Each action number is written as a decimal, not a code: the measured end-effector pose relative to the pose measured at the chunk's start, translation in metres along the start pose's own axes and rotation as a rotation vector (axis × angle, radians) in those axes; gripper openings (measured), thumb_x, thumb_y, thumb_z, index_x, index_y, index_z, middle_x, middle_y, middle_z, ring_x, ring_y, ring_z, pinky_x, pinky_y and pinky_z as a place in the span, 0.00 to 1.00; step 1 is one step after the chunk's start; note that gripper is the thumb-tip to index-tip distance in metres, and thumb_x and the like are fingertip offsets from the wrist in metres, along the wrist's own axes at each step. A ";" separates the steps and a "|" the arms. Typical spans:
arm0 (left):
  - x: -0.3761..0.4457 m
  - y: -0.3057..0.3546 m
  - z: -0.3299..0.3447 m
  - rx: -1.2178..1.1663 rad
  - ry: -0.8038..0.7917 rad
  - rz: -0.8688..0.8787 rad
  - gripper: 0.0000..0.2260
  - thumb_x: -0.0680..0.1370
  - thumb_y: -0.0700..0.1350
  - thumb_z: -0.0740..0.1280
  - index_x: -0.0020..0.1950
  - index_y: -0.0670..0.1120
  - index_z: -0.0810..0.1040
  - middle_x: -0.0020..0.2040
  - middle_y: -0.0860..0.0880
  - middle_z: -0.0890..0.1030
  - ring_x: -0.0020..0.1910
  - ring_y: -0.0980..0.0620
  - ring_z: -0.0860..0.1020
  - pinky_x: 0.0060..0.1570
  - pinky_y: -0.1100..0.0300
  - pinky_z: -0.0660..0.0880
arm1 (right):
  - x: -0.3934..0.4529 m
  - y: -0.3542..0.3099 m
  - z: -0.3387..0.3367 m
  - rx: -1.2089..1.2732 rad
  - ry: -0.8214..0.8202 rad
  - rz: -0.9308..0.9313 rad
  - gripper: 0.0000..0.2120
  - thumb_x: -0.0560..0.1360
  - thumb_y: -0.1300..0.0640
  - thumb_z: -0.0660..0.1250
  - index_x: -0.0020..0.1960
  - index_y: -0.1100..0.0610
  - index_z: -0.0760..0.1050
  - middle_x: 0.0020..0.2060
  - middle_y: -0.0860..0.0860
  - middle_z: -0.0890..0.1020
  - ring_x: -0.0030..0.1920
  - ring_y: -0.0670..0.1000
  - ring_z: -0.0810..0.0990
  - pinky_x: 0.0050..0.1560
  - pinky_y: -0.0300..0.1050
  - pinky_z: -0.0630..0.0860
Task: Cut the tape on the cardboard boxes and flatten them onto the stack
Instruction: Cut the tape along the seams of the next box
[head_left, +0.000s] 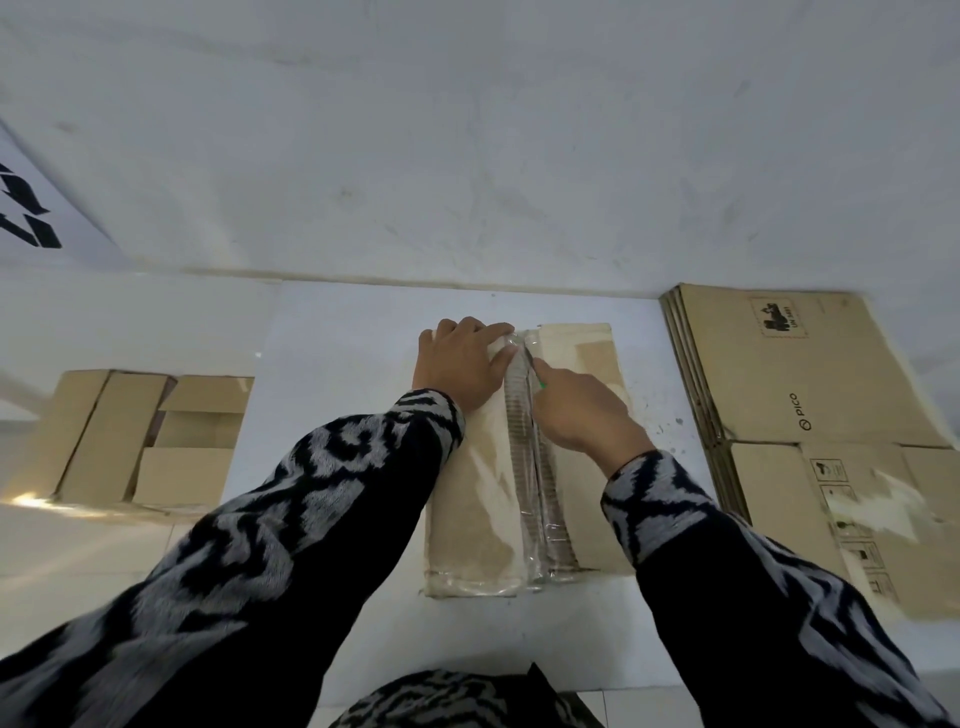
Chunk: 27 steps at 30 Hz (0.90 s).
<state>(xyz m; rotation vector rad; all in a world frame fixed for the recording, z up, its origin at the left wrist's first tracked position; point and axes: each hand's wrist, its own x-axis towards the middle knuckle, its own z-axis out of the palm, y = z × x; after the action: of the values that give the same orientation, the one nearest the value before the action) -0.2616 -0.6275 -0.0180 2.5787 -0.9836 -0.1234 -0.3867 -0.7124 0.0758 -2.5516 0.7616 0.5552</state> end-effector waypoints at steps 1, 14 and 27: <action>0.000 -0.001 0.000 0.000 0.001 0.002 0.17 0.81 0.61 0.55 0.67 0.61 0.73 0.61 0.52 0.77 0.62 0.45 0.72 0.61 0.47 0.65 | 0.000 -0.002 0.006 -0.010 0.020 0.009 0.28 0.79 0.58 0.54 0.79 0.50 0.56 0.50 0.52 0.78 0.45 0.54 0.74 0.39 0.46 0.71; -0.003 0.002 -0.002 0.014 0.002 0.011 0.16 0.81 0.60 0.55 0.67 0.61 0.73 0.61 0.51 0.77 0.62 0.45 0.72 0.61 0.46 0.66 | -0.004 -0.011 0.008 -0.199 0.044 0.048 0.20 0.78 0.59 0.55 0.69 0.55 0.67 0.45 0.52 0.76 0.43 0.54 0.74 0.32 0.44 0.64; -0.004 0.002 -0.003 0.018 -0.005 0.009 0.17 0.81 0.60 0.55 0.68 0.61 0.73 0.62 0.52 0.77 0.62 0.45 0.72 0.62 0.46 0.66 | -0.006 -0.022 0.009 -0.285 -0.002 0.074 0.16 0.76 0.61 0.57 0.63 0.57 0.71 0.46 0.52 0.77 0.45 0.55 0.75 0.33 0.44 0.65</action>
<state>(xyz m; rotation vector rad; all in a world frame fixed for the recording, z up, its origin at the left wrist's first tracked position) -0.2652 -0.6257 -0.0148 2.5909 -1.0024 -0.1190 -0.3807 -0.6891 0.0770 -2.7890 0.8306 0.7370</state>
